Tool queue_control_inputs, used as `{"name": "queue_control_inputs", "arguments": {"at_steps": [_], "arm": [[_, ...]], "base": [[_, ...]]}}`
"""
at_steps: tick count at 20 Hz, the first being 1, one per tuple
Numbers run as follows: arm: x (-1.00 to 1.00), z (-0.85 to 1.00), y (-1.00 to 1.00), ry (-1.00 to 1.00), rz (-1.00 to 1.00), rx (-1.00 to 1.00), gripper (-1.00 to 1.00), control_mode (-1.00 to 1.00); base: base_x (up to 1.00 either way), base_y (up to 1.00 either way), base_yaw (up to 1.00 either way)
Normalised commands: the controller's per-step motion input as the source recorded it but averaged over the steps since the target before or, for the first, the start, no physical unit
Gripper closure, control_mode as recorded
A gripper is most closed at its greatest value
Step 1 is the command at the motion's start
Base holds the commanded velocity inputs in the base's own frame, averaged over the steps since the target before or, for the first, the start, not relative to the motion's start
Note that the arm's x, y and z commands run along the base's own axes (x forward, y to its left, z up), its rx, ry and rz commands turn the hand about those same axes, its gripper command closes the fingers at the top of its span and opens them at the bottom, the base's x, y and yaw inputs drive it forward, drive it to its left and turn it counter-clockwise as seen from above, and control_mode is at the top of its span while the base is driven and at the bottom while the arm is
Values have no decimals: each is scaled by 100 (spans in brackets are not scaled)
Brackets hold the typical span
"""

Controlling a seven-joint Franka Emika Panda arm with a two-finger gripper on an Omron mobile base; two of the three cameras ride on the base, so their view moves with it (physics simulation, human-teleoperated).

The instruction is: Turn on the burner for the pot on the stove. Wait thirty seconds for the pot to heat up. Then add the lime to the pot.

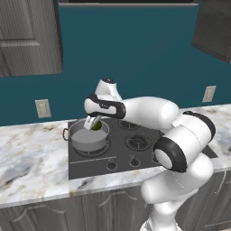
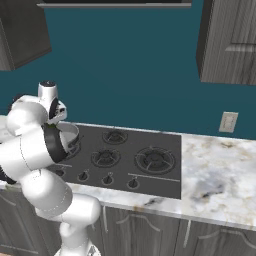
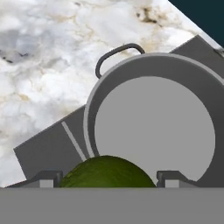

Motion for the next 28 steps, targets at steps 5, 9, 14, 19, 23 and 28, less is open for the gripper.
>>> {"name": "queue_control_inputs", "arguments": {"at_steps": [5,9,14,19,23,28], "arm": [[11,-17,19,0,0,-3,100,-100],[7,-8,1,0,0,0,100,-100],[17,-17,0,1,0,0,100,-100],[23,-26,0,2,0,-1,100,-100],[24,-22,3,2,0,-1,100,-100],[23,-23,4,2,0,-1,100,-100]], "base": [[0,0,0],[0,0,0],[0,0,0],[0,0,0],[0,0,0],[0,0,0]]}}
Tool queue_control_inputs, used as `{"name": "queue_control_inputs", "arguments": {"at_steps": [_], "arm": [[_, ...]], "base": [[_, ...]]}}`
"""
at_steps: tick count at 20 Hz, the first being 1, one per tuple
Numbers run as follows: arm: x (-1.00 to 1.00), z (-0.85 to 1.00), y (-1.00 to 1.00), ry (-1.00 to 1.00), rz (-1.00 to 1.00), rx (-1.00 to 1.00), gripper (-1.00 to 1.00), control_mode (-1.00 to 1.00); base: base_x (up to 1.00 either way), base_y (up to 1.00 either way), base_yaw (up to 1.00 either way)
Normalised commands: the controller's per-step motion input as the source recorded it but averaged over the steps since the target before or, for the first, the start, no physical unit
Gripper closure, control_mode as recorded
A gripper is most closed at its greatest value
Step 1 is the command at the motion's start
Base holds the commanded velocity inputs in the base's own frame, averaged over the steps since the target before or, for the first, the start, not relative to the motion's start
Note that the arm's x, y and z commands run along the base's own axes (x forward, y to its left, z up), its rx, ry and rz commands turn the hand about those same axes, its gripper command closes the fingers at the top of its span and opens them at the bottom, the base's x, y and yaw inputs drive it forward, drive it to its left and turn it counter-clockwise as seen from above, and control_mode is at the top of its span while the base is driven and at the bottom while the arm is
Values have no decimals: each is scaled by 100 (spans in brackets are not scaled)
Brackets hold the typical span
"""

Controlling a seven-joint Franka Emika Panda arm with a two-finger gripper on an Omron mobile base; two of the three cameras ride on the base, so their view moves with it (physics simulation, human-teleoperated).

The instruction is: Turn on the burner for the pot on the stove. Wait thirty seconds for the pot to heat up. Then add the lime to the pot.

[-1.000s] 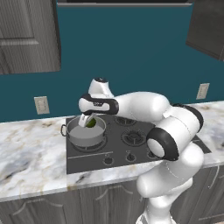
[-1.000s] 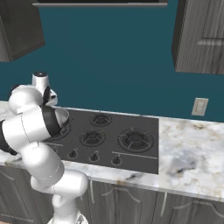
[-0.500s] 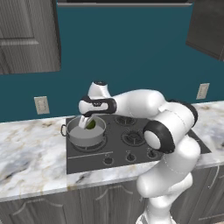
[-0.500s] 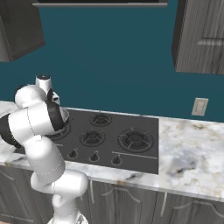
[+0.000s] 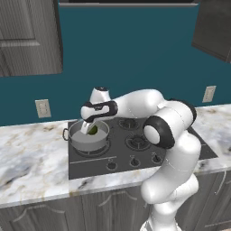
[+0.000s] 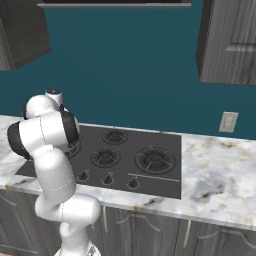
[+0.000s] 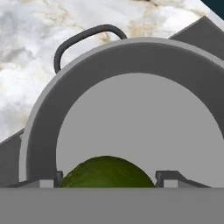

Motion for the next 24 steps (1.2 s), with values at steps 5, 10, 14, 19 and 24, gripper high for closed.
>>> {"name": "queue_control_inputs", "arguments": {"at_steps": [5,10,14,19,24], "arm": [[25,-23,9,6,0,-2,100,-100],[29,-21,13,5,0,-2,100,-100],[34,-23,12,3,0,-1,100,-100],[36,-22,9,2,0,-1,100,-100],[28,-17,5,3,0,-1,100,-100]], "base": [[0,0,0],[0,0,0],[0,0,0],[0,0,0],[0,0,0]]}}
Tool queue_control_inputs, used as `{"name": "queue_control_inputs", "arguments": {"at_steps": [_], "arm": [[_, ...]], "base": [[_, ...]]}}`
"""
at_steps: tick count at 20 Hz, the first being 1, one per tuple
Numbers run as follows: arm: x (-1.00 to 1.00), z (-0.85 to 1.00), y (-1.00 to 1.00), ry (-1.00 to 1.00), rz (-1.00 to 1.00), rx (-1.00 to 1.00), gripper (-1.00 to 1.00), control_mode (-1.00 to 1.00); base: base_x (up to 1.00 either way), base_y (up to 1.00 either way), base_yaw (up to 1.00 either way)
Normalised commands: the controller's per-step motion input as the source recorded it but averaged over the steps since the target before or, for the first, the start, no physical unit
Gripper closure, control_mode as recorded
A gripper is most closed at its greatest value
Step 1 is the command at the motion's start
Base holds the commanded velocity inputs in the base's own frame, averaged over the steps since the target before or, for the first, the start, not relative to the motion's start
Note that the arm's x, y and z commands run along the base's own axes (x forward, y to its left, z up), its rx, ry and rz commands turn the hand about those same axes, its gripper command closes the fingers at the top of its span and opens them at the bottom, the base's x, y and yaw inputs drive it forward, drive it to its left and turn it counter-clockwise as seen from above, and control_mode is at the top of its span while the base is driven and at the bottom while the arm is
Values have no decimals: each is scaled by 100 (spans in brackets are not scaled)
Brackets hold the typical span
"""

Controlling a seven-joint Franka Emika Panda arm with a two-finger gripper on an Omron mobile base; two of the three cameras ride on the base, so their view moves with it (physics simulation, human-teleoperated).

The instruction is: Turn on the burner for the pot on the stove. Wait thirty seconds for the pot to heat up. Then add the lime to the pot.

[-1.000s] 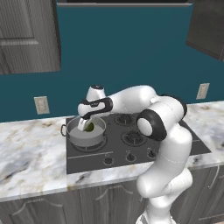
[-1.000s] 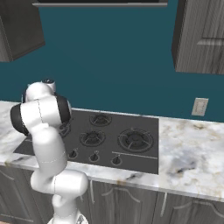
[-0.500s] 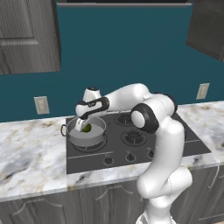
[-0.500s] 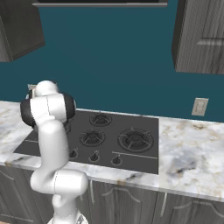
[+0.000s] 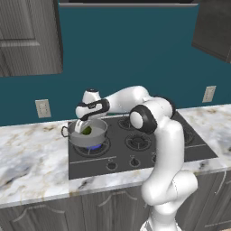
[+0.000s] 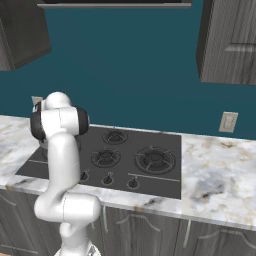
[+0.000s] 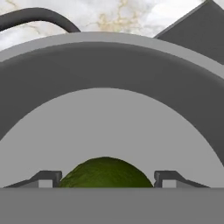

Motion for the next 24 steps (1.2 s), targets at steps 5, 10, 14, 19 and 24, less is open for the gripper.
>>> {"name": "queue_control_inputs", "arguments": {"at_steps": [5,10,14,19,24], "arm": [[1,-2,1,1,0,0,-100,-100],[-49,0,-21,0,0,0,-100,-100],[-53,0,-24,0,0,0,-100,-100],[-23,10,-19,-2,0,0,-100,-100],[-32,80,-36,-13,0,0,-100,-100]], "base": [[0,0,0],[0,0,0],[0,0,0],[0,0,0],[0,0,0]]}}
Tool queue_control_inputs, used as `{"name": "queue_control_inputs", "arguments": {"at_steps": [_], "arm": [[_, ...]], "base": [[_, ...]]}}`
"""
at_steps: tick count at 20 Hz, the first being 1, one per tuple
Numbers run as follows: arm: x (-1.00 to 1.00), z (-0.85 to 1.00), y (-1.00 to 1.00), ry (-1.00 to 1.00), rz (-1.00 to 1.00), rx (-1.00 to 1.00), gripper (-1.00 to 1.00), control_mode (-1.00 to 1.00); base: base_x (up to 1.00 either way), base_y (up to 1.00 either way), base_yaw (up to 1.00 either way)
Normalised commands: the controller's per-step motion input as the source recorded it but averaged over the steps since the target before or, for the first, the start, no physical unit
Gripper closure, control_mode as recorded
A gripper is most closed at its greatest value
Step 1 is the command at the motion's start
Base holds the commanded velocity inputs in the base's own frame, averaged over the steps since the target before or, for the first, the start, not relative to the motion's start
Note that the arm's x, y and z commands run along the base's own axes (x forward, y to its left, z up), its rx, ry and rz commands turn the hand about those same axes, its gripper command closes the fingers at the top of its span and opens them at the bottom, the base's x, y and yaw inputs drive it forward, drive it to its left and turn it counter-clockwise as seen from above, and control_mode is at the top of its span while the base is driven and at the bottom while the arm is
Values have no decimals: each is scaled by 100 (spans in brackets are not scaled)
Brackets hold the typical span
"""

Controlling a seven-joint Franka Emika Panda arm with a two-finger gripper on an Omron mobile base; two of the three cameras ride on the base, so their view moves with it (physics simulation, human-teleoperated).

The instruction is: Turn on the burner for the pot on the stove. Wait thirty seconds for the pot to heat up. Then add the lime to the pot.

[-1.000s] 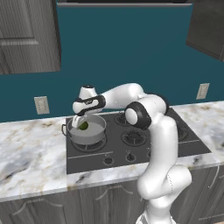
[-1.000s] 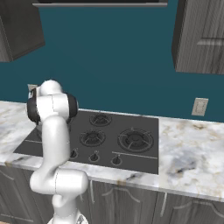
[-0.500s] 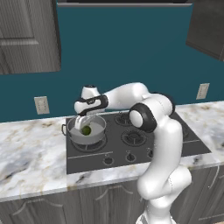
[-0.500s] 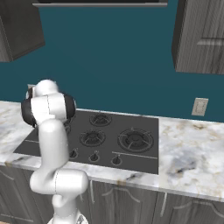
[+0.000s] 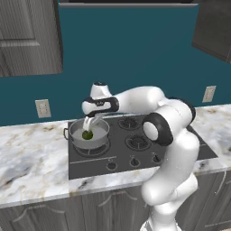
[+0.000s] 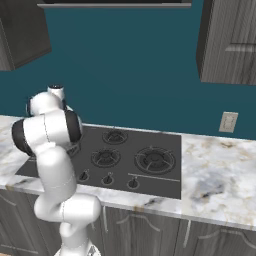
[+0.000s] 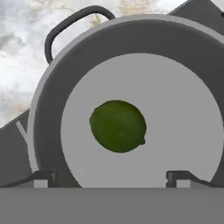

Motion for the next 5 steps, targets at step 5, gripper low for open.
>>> {"name": "queue_control_inputs", "arguments": {"at_steps": [5], "arm": [[-70,80,-47,-21,0,0,-100,-100]], "base": [[0,0,0]]}}
